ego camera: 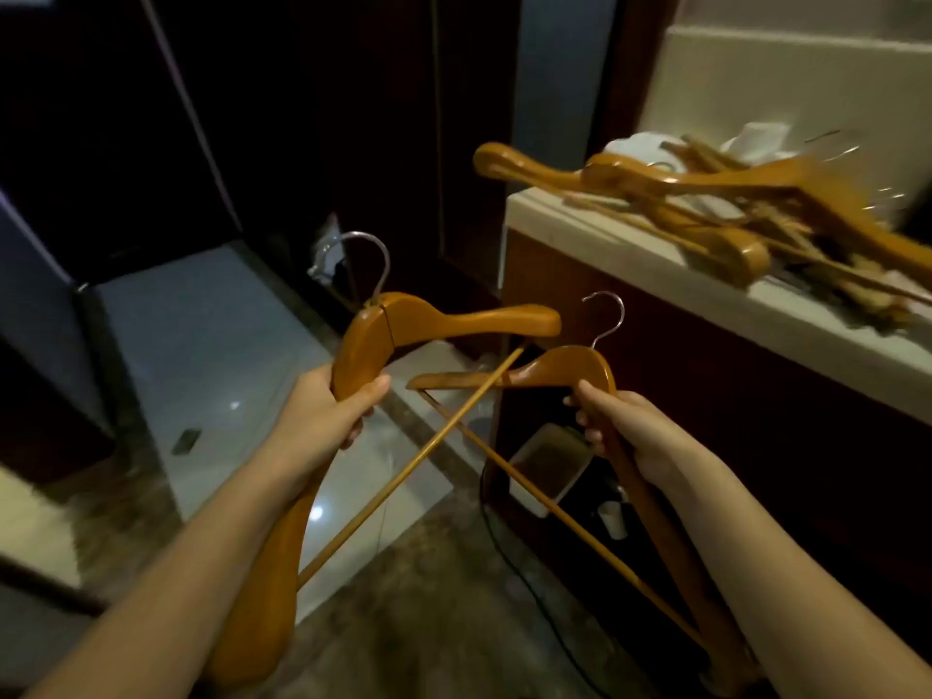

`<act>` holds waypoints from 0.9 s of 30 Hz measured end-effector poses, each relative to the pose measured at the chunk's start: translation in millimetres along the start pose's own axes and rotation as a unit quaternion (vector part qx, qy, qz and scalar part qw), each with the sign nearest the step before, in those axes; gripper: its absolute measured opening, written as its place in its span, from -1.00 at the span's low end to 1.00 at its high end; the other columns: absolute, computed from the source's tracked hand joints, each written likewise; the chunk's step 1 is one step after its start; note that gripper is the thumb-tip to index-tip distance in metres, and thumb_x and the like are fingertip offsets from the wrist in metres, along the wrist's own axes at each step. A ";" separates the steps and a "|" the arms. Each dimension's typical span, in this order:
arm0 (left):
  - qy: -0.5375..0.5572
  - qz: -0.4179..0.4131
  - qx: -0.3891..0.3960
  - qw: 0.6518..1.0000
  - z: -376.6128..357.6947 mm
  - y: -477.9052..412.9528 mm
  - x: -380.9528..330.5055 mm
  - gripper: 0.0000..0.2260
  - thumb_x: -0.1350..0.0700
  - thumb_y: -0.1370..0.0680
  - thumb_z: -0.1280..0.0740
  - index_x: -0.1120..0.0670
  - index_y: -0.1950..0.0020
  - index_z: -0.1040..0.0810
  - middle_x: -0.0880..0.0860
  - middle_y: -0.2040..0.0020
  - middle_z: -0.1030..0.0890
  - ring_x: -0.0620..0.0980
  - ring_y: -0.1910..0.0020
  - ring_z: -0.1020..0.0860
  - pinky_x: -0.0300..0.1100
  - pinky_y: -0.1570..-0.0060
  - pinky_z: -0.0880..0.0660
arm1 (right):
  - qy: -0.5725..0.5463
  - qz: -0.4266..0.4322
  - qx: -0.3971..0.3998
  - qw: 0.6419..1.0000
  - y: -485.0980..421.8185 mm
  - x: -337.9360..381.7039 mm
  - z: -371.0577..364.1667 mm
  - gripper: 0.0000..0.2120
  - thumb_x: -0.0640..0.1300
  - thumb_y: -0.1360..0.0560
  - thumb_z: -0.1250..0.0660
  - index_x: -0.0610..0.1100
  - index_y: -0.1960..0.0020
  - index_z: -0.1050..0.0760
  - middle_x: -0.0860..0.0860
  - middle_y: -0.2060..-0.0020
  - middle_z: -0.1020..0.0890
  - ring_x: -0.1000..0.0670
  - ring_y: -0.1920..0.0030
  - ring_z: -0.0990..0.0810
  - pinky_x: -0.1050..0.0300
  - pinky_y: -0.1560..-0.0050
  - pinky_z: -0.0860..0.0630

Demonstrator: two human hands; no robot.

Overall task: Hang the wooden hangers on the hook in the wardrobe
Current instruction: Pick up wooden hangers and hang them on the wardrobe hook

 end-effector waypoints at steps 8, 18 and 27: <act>-0.019 0.184 -0.055 0.981 -19.2 38.7 115.2 -0.83 0.05 -0.52 -0.32 0.08 0.24 -0.45 -0.01 0.48 -0.48 -0.10 0.52 -0.42 -0.27 0.47 -0.38 | 0.139 -0.089 0.083 0.983 -62.7 -76.5 -5.5 -0.71 0.03 -0.56 -0.20 -0.16 0.20 -0.46 -0.04 0.41 -0.47 0.03 0.43 -0.43 0.19 0.35 -0.39; -0.110 0.369 -0.143 0.912 -36.3 121.9 219.4 -0.87 -0.01 -0.51 -0.31 0.03 0.13 -0.50 0.02 0.20 -0.58 -0.08 0.20 -0.56 -0.20 0.16 -0.47 | 0.285 -0.150 0.170 0.931 -115.3 -160.6 -6.7 -0.78 -0.01 -0.54 -0.25 -0.13 0.20 -0.46 -0.08 0.31 -0.49 -0.03 0.31 -0.48 0.15 0.28 -0.42; -0.169 0.478 -0.154 0.848 -12.7 174.9 278.9 -0.91 0.08 -0.50 -0.35 0.07 0.07 -0.50 0.00 0.22 -0.52 -0.03 0.23 -0.50 -0.20 0.21 -0.39 | 0.366 -0.159 0.185 0.898 -166.2 -186.7 -66.5 -0.87 -0.16 -0.55 -0.23 -0.16 0.15 -0.47 -0.08 0.32 -0.49 -0.01 0.33 -0.47 0.16 0.31 -0.42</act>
Point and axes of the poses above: each hand's wrist, its own y-axis away from the middle knuckle, its own z-axis out of the back of the hand, x = y × z, the point moved 4 cm from there along -y, towards the middle knuckle
